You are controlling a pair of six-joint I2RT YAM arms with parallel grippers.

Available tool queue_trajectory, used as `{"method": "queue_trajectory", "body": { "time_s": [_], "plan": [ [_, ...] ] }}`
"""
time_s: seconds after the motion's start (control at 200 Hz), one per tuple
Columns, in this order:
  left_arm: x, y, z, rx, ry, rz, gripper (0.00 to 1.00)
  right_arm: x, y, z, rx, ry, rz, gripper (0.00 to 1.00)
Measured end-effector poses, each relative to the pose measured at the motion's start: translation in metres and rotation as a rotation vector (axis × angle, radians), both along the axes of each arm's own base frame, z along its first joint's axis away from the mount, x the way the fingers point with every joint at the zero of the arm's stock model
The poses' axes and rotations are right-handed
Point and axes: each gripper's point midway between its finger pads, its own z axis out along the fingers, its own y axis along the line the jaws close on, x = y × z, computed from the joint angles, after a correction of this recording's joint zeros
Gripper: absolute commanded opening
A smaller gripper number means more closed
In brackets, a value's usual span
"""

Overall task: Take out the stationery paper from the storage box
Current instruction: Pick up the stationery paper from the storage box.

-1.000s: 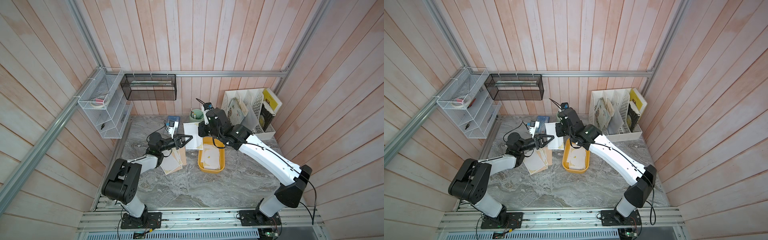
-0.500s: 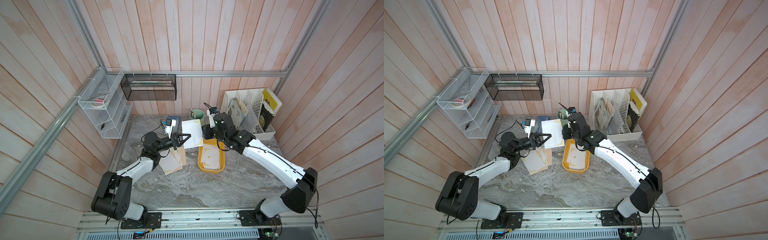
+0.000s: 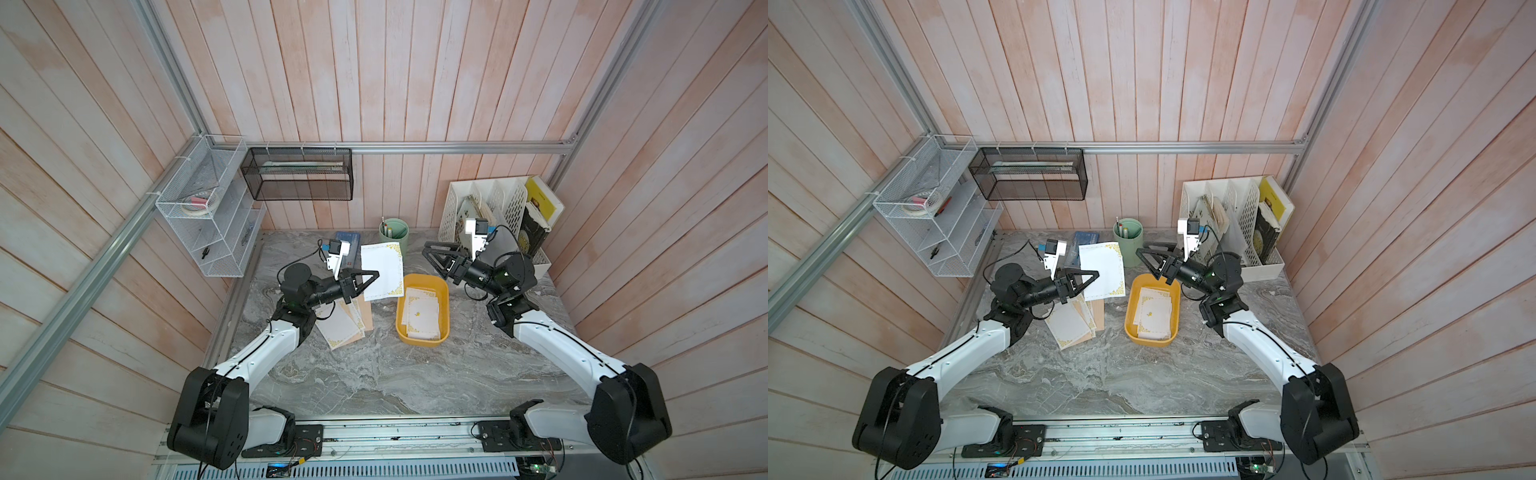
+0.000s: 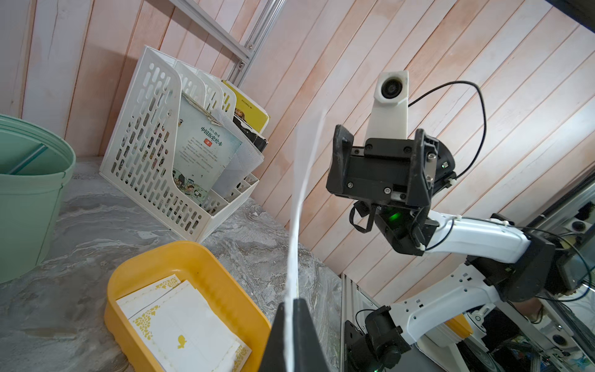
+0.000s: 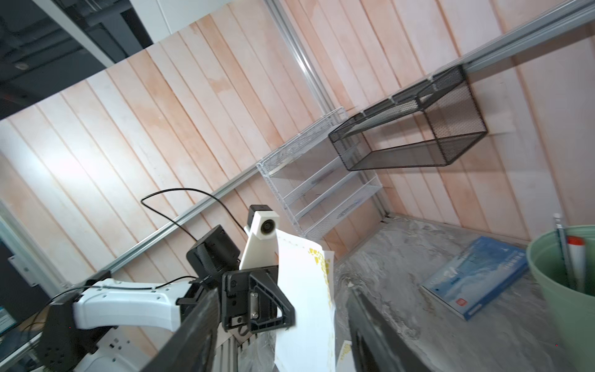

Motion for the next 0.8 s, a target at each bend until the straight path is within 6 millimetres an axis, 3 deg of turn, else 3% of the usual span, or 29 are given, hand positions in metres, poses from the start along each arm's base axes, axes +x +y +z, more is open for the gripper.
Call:
{"method": "queue_trajectory", "body": {
  "time_s": [0.22,0.48,0.8],
  "plan": [
    [-0.006,-0.003,-0.001,0.015,0.008,-0.008,0.0,0.006,0.014,-0.022,0.011,0.048,0.112,0.64],
    [-0.01,-0.006,-0.002,0.034,0.009,-0.004,0.0,0.013,0.026,-0.028,0.038,0.055,0.182,0.64],
    [-0.01,-0.009,-0.007,0.048,0.023,0.0,0.0,0.02,0.048,-0.052,0.094,0.137,0.304,0.62]
  ]
}}
